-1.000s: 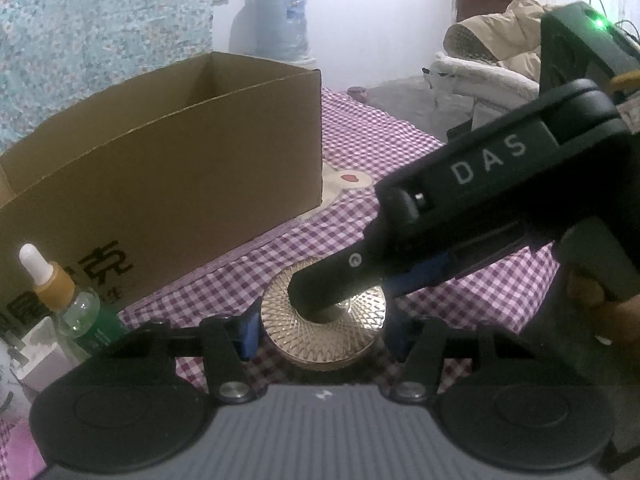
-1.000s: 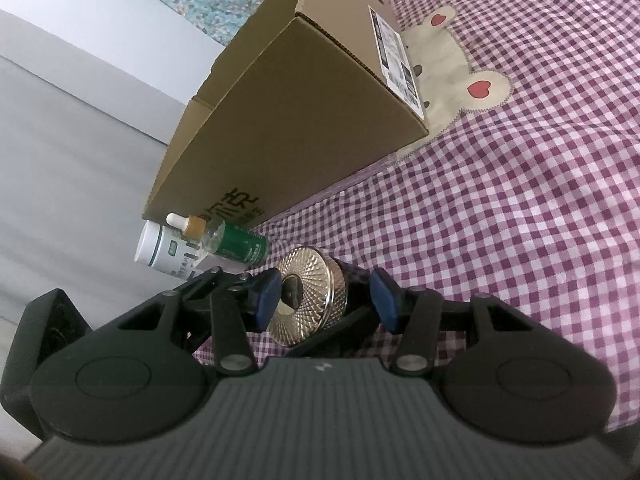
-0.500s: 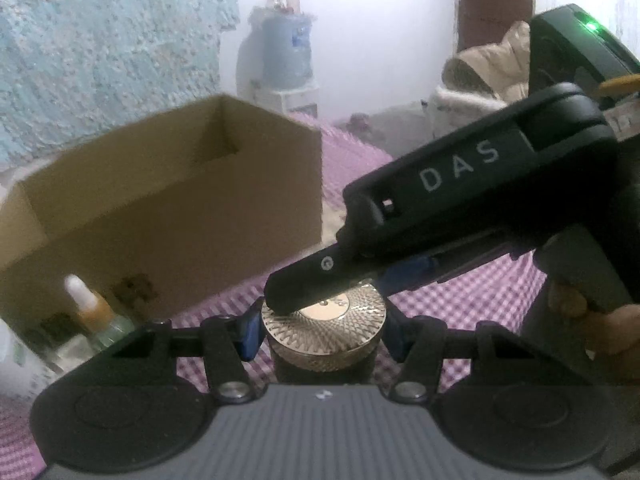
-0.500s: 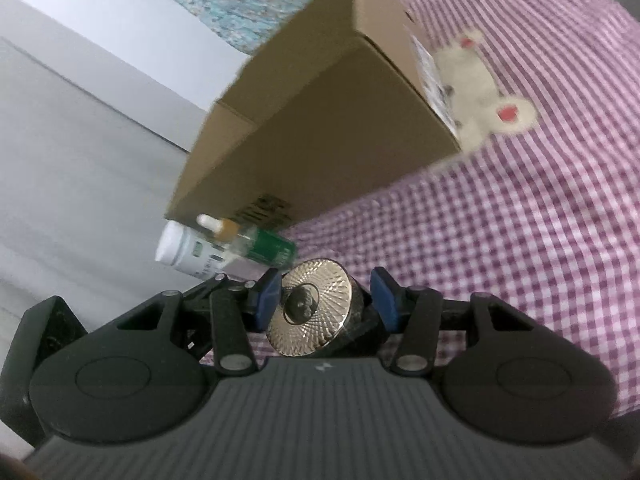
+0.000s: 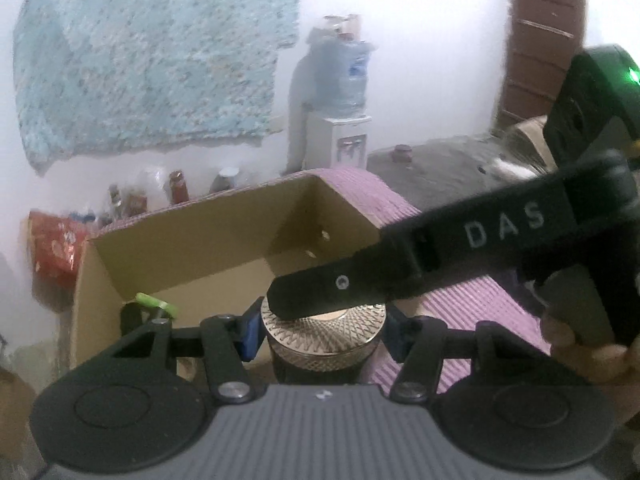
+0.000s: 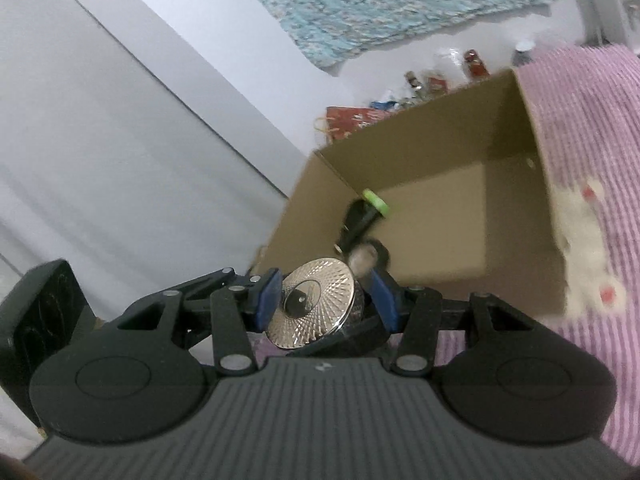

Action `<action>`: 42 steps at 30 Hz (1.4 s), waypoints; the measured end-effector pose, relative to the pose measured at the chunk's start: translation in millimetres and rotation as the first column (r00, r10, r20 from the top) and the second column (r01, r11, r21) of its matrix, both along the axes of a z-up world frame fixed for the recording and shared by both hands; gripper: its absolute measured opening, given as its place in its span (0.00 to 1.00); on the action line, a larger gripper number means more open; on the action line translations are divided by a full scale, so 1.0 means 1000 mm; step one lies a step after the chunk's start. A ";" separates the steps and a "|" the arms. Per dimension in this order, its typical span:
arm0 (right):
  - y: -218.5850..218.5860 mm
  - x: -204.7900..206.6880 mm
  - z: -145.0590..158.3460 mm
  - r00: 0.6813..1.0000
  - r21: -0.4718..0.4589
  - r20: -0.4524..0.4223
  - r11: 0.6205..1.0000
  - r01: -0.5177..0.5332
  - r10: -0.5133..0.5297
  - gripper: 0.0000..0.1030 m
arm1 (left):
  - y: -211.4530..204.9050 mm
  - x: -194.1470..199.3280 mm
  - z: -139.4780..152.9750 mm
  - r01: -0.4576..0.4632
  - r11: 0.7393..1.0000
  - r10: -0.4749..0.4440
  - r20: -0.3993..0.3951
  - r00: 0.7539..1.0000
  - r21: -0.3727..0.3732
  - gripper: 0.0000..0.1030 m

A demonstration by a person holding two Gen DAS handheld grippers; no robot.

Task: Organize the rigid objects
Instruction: 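Lift the gold-lidded jar with the right tool and carry it over the box, then lower the jar into the box and open the right tool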

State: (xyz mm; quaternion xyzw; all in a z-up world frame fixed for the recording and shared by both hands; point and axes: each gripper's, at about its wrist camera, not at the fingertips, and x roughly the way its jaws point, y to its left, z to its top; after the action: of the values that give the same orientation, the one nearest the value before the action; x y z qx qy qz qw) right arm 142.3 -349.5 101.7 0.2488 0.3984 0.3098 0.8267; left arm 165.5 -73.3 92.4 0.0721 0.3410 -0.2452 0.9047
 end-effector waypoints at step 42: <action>0.034 0.236 -0.117 0.953 0.039 -0.301 0.999 -0.025 0.035 0.49 | -0.008 0.198 -0.064 -0.235 0.957 0.274 -0.262 0.926 0.168 0.70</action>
State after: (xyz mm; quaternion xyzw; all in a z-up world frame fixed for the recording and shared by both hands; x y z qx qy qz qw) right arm 378.5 -315.4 -15.0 0.3013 0.5184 0.2874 0.7469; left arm 363.3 -81.8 28.3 0.0519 0.4886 -0.1097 0.8640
